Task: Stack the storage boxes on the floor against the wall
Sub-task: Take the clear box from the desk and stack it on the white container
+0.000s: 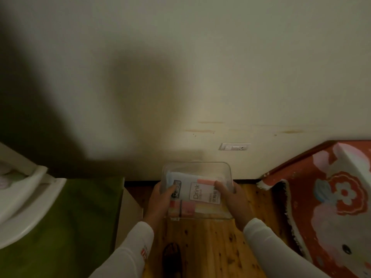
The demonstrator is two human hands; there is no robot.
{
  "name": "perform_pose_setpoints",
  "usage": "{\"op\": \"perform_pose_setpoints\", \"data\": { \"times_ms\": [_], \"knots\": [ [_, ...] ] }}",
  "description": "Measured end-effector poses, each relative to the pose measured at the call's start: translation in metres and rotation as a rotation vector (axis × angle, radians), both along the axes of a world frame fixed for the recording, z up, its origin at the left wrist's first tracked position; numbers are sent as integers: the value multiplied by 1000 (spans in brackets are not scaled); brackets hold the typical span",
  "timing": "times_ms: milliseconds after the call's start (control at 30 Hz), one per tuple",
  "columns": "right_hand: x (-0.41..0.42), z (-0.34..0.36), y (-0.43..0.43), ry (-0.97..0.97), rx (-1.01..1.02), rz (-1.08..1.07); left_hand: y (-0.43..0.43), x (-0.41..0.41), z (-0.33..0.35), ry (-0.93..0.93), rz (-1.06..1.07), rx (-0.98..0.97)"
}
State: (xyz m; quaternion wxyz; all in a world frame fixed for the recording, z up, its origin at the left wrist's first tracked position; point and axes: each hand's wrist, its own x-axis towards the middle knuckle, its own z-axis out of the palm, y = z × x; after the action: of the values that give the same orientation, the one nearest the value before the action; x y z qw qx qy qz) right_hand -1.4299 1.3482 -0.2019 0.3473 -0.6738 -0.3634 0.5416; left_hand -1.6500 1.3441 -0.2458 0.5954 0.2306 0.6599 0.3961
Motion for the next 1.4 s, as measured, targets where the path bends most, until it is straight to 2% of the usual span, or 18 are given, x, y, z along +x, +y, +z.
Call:
{"op": "perform_pose_setpoints", "data": {
  "times_ms": [433,833,1167,1400],
  "knots": [
    [14,-122,54,63,-149,49,33,18,-85,-17,115,-139],
    [43,-295,123,16,-211,73,80,45,-240,-44,178,-239],
    [43,-409,162,-27,-241,179,119,43,-348,-5,115,-282],
    [37,-449,174,-23,-300,180,135,36,-390,49,52,-307]
  ]
}}
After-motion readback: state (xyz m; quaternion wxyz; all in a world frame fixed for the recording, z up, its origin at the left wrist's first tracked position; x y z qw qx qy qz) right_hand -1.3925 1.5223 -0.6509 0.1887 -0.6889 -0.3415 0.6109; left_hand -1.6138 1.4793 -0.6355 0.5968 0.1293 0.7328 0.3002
